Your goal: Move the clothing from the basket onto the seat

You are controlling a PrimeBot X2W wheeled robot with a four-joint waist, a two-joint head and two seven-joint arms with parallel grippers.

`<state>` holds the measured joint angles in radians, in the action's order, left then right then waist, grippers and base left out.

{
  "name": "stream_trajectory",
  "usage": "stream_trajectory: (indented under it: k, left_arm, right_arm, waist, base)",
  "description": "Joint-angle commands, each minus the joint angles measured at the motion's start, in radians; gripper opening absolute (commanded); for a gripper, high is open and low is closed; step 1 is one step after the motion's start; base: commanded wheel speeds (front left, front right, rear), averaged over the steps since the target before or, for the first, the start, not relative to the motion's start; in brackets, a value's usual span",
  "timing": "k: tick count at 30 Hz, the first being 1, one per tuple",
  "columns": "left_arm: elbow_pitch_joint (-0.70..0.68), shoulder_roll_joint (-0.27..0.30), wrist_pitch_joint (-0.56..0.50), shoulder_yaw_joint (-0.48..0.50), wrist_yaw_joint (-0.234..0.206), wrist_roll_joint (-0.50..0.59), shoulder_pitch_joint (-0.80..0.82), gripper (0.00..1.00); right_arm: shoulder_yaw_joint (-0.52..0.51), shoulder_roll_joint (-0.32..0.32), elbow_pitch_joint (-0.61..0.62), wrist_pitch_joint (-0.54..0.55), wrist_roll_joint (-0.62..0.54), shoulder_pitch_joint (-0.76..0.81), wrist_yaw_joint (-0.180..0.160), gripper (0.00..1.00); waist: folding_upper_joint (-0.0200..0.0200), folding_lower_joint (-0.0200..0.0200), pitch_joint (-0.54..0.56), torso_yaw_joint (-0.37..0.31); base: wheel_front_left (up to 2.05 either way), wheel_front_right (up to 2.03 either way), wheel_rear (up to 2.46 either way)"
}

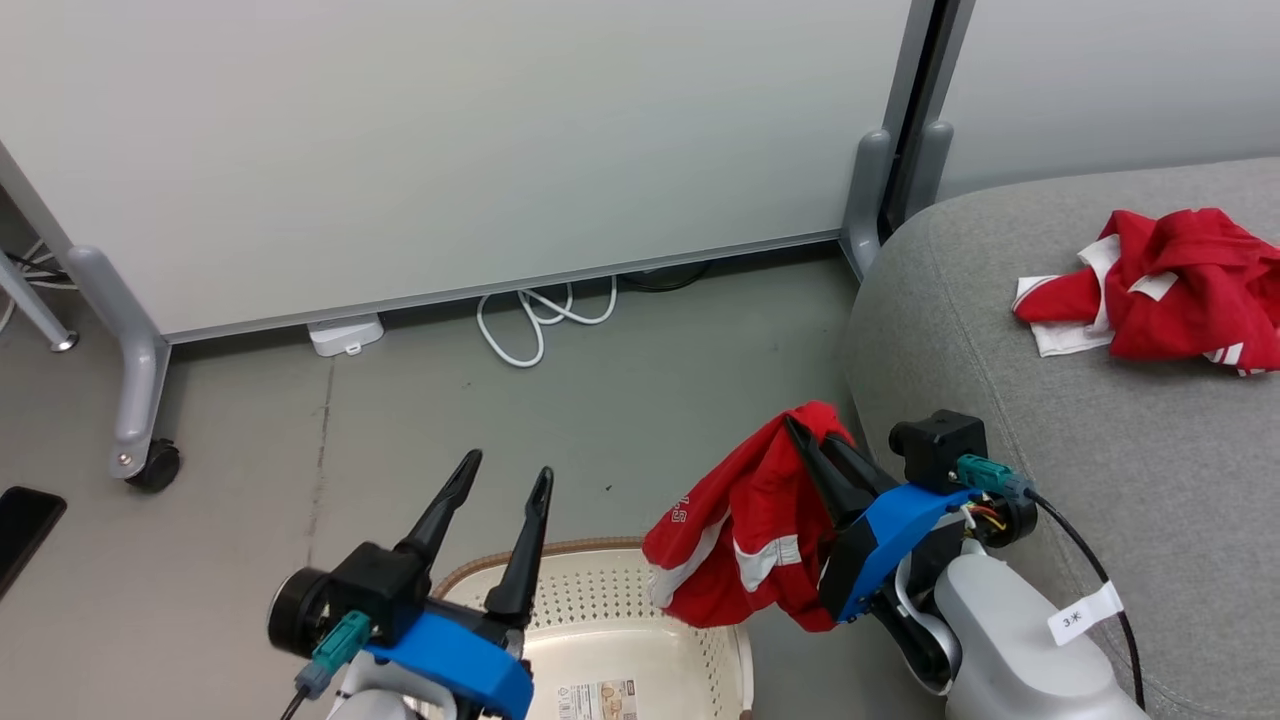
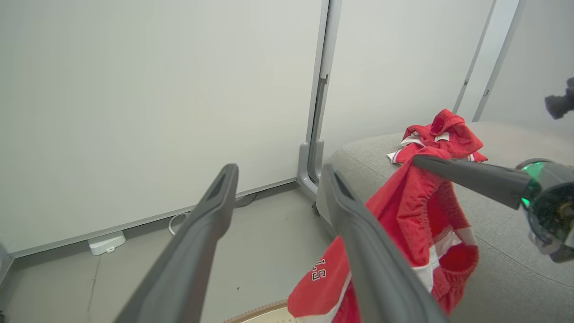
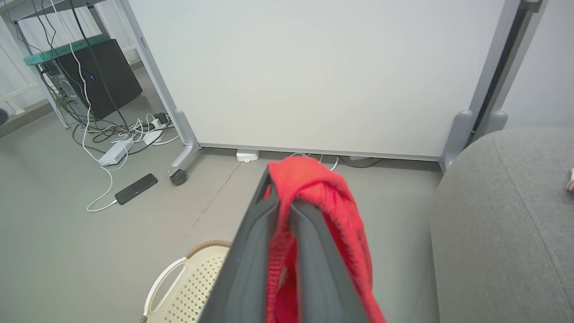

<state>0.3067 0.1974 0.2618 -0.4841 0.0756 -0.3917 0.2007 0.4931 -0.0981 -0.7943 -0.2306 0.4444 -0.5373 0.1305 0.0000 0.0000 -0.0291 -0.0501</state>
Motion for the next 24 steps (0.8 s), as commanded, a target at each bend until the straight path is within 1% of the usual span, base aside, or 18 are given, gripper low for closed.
stream_trajectory:
  k: [1, 5, 10, 14, 19, 20, 24]
  left_arm:
    - [-0.012, 0.0, 0.005, 0.041, 0.002, 0.024, -0.039, 1.0]
    - [-0.026, -0.015, 0.005, 0.11, 0.016, 0.062, -0.096, 1.0]
    - [-0.038, -0.041, 0.005, 0.17, 0.033, 0.096, -0.13, 1.0]
    - [-0.04, -0.06, 0.005, 0.193, 0.045, 0.123, -0.133, 1.0]
    - [-0.041, -0.071, 0.005, 0.207, 0.052, 0.141, -0.129, 1.0]
    - [-0.041, -0.071, 0.005, 0.207, 0.052, 0.141, -0.129, 1.0]
    - [-0.046, -0.077, 0.005, 0.216, 0.056, 0.149, -0.12, 1.0]
  right_arm:
    - [-0.013, -0.006, 0.02, 0.007, -0.015, 0.017, 0.001, 0.0]
    - [-0.041, -0.009, 0.058, 0.022, -0.035, 0.038, 0.001, 0.0]
    - [-0.075, -0.01, 0.106, 0.043, -0.061, 0.065, 0.001, 0.0]
    - [-0.093, -0.007, 0.148, 0.063, -0.078, 0.087, 0.001, 0.0]
    - [-0.117, -0.002, 0.212, 0.085, -0.103, 0.113, 0.001, 0.0]
    - [-0.117, -0.002, 0.212, 0.085, -0.103, 0.113, 0.001, 0.0]
    - [-0.135, -0.001, 0.266, 0.1, -0.131, 0.133, 0.001, 0.0]
  waist:
    - [0.0, 0.0, -0.002, -0.012]
    - [0.0, 0.0, -0.005, -0.023]
    - [0.0, 0.0, -0.011, -0.034]
    - [0.0, 0.0, -0.015, -0.048]
    - [0.0, 0.0, -0.025, -0.093]
    - [0.0, 0.0, -0.025, -0.093]
    - [0.0, 0.0, -0.036, -0.144]
  base:
    - [0.0, 0.0, 0.0]
    - [0.0, 0.0, 0.0]
    - [0.0, 0.0, 0.0]
    - [0.0, 0.0, 0.0]
    - [0.0, 0.0, 0.0]
    - [0.0, 0.0, 0.0]
    - [0.0, 0.0, 0.0]
